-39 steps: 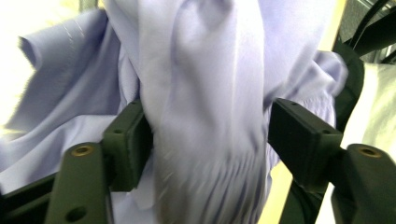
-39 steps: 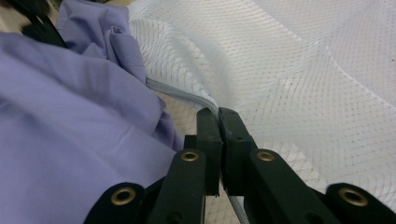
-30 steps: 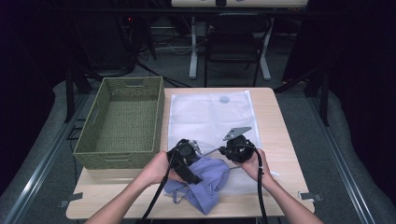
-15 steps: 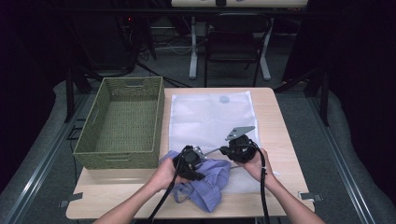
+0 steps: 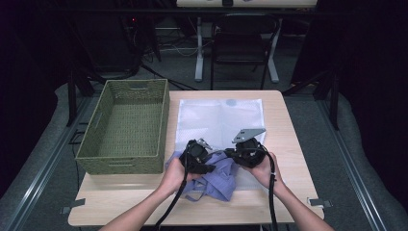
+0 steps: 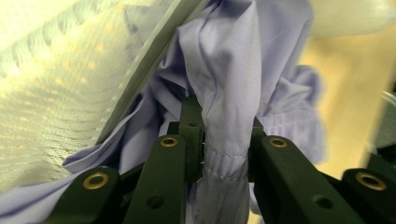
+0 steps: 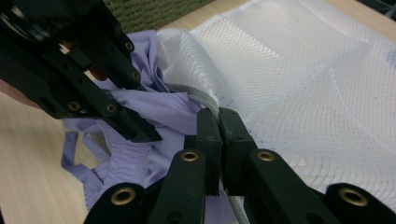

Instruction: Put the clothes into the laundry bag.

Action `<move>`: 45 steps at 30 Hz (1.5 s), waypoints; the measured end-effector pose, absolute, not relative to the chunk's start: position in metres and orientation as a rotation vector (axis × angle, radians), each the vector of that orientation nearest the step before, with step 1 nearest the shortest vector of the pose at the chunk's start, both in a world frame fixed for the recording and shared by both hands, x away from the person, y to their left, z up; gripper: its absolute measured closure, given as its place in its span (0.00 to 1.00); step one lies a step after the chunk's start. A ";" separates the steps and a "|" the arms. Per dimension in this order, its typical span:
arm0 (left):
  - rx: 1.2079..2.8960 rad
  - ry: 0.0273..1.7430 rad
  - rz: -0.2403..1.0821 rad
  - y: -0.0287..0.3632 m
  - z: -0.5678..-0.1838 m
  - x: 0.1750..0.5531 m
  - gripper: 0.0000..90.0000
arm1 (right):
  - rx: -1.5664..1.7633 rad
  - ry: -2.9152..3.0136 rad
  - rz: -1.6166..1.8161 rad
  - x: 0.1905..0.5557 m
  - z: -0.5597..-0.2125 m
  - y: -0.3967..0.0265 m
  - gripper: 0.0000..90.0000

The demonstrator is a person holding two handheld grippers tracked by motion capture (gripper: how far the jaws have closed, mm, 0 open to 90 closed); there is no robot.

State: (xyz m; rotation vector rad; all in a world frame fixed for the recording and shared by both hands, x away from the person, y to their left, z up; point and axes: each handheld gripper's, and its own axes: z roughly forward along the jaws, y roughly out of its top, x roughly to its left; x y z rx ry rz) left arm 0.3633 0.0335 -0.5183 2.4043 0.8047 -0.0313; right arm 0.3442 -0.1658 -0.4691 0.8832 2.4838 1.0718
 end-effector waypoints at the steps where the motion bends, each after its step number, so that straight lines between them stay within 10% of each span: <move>1: 2.406 0.815 -0.033 0.033 -0.524 0.365 0.83 | 0.889 2.494 1.059 0.345 -0.473 -0.166 0.98; 12: 2.434 0.765 0.069 0.039 -0.511 0.350 0.34 | 0.922 2.508 0.992 0.354 -0.490 -0.175 0.97; 26: 2.443 0.739 0.162 0.018 -0.522 0.335 0.27 | 0.934 2.510 0.968 0.357 -0.494 -0.176 0.97; 31: 2.473 0.711 0.165 0.010 -0.547 0.343 0.42 | 0.950 2.526 0.948 0.359 -0.500 -0.176 0.97; 36: 2.425 0.665 0.149 0.015 -0.547 0.345 0.81 | 0.949 2.529 0.949 0.359 -0.499 -0.177 0.98; 45: 2.286 0.707 0.268 0.022 -0.517 0.344 0.87 | 0.972 2.472 1.066 0.353 -0.478 -0.179 0.98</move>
